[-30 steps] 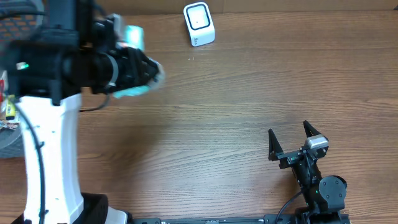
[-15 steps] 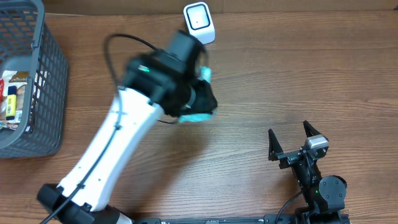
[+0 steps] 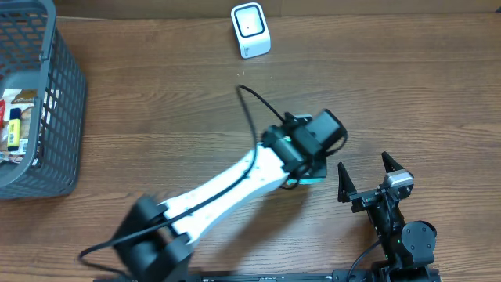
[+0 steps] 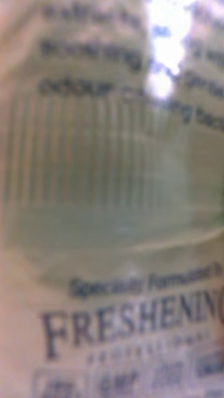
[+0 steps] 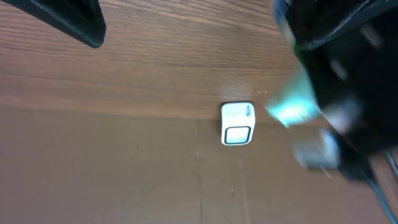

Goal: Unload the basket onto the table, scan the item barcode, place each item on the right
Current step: 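Lift the packet out and carry it toward the table center, then release the packet on the table and return the left gripper to the basket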

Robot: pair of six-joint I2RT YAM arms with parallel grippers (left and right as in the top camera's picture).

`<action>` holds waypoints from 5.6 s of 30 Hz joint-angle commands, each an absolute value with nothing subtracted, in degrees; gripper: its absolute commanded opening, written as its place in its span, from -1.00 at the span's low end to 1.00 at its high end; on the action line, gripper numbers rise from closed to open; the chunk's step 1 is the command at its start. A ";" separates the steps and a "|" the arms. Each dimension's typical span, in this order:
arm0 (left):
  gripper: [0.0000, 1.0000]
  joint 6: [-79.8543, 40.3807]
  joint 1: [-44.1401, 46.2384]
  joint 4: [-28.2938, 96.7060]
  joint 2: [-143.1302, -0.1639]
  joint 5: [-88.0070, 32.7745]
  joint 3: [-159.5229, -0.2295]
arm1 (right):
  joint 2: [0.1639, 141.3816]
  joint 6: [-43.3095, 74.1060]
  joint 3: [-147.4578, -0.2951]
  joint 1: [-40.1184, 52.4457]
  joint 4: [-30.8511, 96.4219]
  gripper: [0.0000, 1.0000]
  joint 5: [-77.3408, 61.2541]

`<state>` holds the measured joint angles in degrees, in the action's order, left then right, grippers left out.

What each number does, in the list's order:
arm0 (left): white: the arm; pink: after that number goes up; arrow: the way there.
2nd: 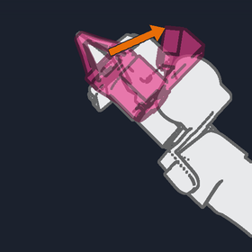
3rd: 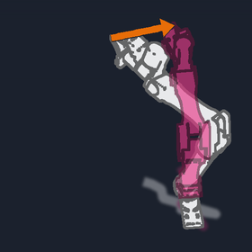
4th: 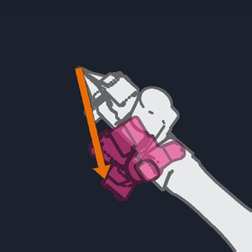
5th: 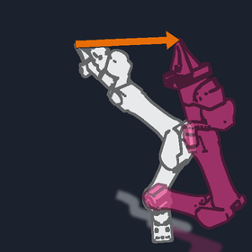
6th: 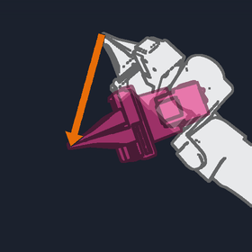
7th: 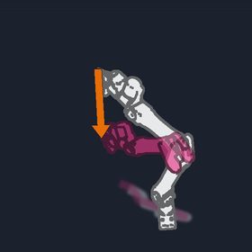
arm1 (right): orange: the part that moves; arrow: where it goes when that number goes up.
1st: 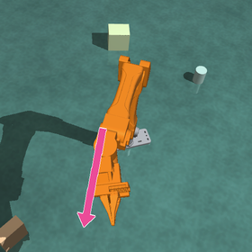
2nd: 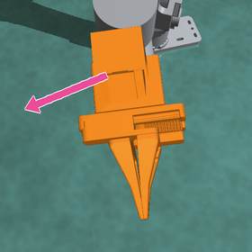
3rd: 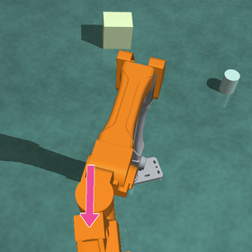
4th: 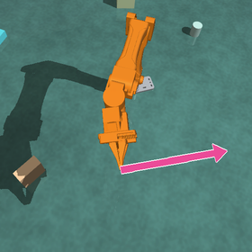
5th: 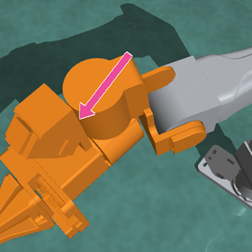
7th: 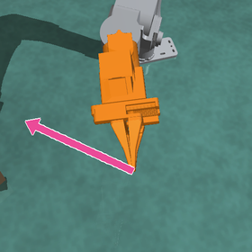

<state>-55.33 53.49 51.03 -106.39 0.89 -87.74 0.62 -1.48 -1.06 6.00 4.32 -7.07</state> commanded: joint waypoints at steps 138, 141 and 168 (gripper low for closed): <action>-0.34 14.37 -44.97 69.80 -142.93 9.37 -140.27 | 0.16 -1.32 -0.45 5.93 4.05 1.00 -6.50; -0.42 15.40 -44.97 68.27 -143.09 8.93 -140.27 | 0.16 -1.32 -0.45 5.93 4.05 1.00 -6.50; -0.41 20.60 -45.28 59.44 -143.15 6.11 -130.61 | 0.16 -1.32 -0.45 5.93 4.05 1.00 -6.50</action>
